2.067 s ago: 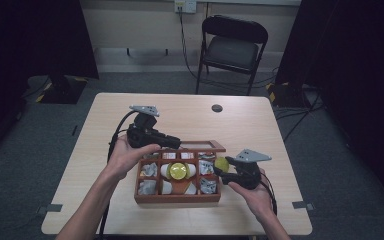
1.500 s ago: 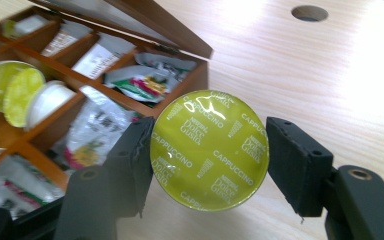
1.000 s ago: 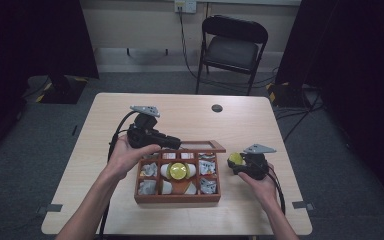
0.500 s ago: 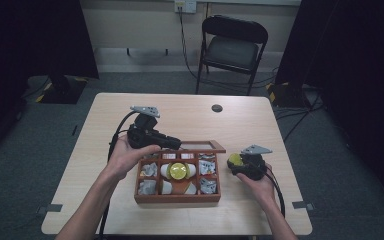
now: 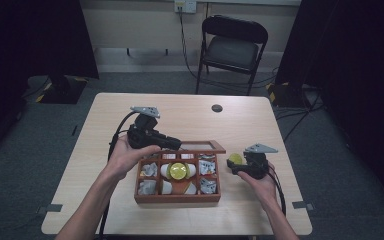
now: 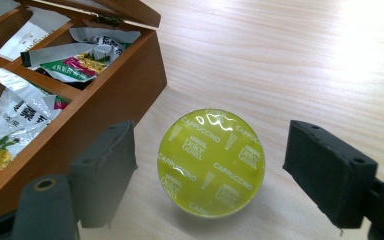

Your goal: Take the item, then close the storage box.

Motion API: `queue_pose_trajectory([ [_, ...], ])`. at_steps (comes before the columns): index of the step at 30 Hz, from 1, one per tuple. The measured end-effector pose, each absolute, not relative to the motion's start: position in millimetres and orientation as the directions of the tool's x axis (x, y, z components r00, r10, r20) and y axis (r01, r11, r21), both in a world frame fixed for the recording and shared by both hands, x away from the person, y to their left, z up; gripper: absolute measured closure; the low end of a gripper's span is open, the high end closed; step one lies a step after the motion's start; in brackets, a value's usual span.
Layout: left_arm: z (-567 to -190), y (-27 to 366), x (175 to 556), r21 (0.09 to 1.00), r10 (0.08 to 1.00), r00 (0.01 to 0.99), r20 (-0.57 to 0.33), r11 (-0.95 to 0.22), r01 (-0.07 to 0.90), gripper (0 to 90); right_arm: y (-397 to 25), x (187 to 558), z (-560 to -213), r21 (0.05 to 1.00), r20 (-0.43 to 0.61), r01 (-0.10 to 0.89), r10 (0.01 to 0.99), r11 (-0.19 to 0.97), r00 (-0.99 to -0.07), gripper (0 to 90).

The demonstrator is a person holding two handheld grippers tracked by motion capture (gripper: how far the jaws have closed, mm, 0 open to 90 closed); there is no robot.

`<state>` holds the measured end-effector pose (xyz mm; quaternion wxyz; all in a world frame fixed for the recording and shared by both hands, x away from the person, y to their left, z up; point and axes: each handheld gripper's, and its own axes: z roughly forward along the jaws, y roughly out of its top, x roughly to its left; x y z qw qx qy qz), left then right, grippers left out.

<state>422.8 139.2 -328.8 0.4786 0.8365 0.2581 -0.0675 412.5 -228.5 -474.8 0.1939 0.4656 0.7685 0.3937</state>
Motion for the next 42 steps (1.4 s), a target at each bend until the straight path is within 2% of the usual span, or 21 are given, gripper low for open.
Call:
queue_pose_trajectory([
  [7, -329.1, 138.0, 421.8, 0.765, 0.358, 0.865, -0.351, -0.423, 0.486, 81.7, -230.9, 405.3, -465.7, 0.766, 0.093, 0.596, 0.876, 0.240, -0.473, 18.6],
  [8, -329.1, 137.8, 421.8, 0.764, 0.357, 0.866, -0.351, -0.426, 0.485, 81.7, -231.2, 400.9, -461.9, 0.753, 0.059, 0.593, 0.869, 0.285, -0.492, 18.6],
  [14, -328.7, 137.8, 421.9, 0.762, 0.361, 0.863, -0.352, -0.425, 0.489, 81.7, -239.3, 387.7, -456.2, 0.761, 0.075, 0.585, 0.859, 0.278, -0.506, 16.5],
  [24, -330.4, 137.4, 419.8, 0.748, 0.367, 0.856, -0.365, -0.432, 0.504, 81.5, -251.2, 367.3, -472.0, 0.728, 0.049, 0.596, 0.842, 0.338, -0.537, 16.9],
  [35, -332.3, 135.4, 416.4, 0.739, 0.369, 0.854, -0.366, -0.443, 0.508, 81.5, -260.8, 362.0, -496.2, 0.685, 0.001, 0.630, 0.865, 0.365, -0.502, 16.2],
  [42, -335.3, 133.3, 412.5, 0.736, 0.356, 0.867, -0.349, -0.468, 0.489, 81.6, -260.5, 358.6, -501.7, 0.715, -0.001, 0.604, 0.865, 0.352, -0.502, 12.9],
])
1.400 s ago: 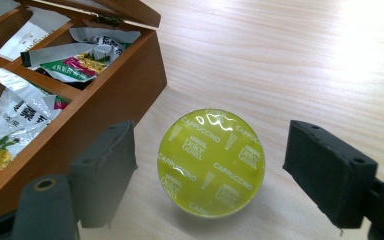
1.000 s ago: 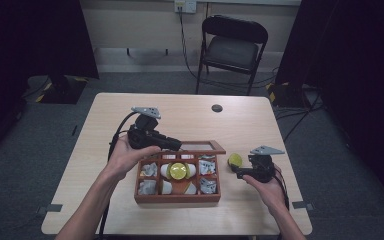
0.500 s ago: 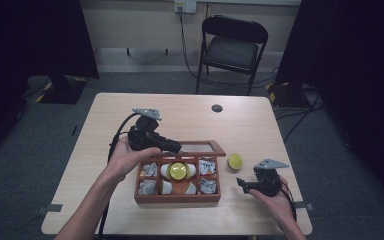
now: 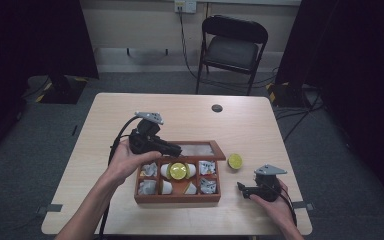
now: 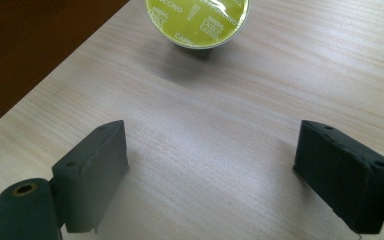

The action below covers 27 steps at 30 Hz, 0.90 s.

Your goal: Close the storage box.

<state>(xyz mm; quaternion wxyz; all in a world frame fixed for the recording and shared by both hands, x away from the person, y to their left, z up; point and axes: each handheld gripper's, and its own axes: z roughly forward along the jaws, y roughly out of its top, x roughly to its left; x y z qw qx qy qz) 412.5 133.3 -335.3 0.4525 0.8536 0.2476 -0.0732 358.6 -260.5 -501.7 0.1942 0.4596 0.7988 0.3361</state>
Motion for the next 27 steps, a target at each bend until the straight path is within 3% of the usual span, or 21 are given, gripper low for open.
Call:
queue_pose_trajectory([
  [27, -352.1, 124.7, 398.0, 0.701, 0.303, 0.904, -0.303, -0.571, 0.427, 82.0, -260.6, 358.4, -501.7, 0.715, -0.001, 0.604, 0.865, 0.351, -0.502, 12.9],
])
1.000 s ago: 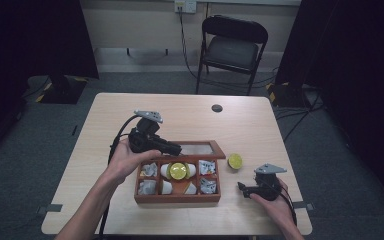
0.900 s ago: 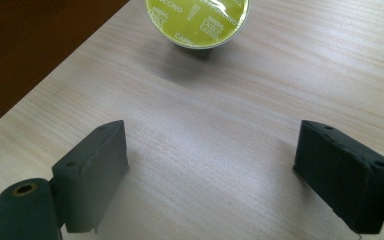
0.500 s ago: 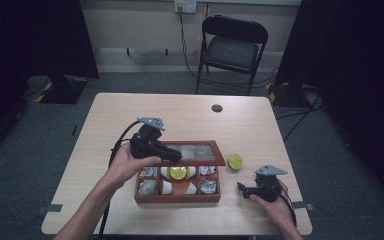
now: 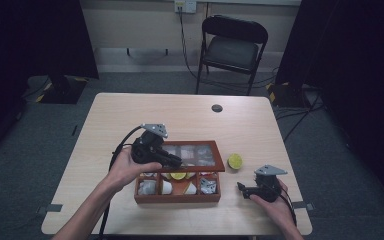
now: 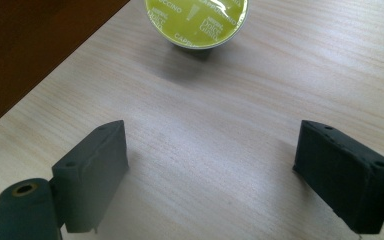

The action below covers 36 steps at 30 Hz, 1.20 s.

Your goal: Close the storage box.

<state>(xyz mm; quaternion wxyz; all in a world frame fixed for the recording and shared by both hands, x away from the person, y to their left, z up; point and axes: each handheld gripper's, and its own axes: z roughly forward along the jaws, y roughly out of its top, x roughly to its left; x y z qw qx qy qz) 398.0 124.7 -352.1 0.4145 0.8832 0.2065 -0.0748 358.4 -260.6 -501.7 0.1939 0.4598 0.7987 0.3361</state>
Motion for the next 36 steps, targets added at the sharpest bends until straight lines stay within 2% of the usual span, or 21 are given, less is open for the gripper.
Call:
queue_pose_trajectory([
  [36, -382.3, 112.5, 379.9, 0.651, 0.266, 0.932, -0.245, -0.667, 0.362, 82.3, -260.8, 358.8, -501.8, 0.716, -0.001, 0.602, 0.862, 0.354, -0.506, 12.9],
])
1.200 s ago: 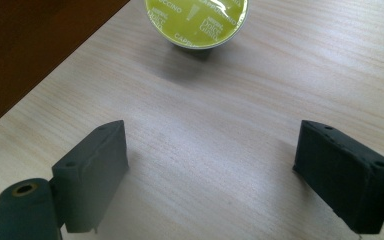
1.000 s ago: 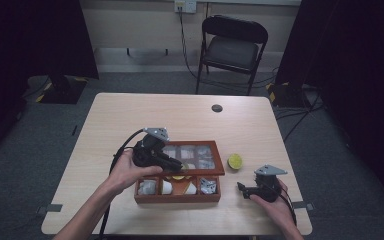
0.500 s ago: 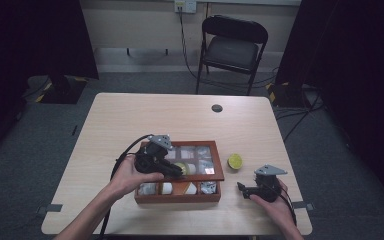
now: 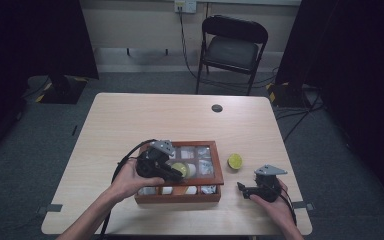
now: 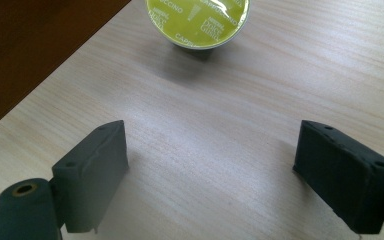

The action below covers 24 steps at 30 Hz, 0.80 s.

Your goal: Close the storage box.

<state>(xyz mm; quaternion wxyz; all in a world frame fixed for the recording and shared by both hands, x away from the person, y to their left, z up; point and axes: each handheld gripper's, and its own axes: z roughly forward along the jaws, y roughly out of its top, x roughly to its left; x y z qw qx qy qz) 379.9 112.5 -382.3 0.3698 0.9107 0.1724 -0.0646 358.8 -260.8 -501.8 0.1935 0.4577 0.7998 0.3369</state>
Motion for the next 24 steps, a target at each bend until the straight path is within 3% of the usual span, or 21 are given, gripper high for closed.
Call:
queue_pose_trajectory([
  [24, -411.4, 101.6, 373.5, 0.599, 0.262, 0.935, -0.239, -0.718, 0.354, 82.5, -261.3, 360.2, -501.9, 0.718, 0.000, 0.597, 0.857, 0.359, -0.516, 12.9],
])
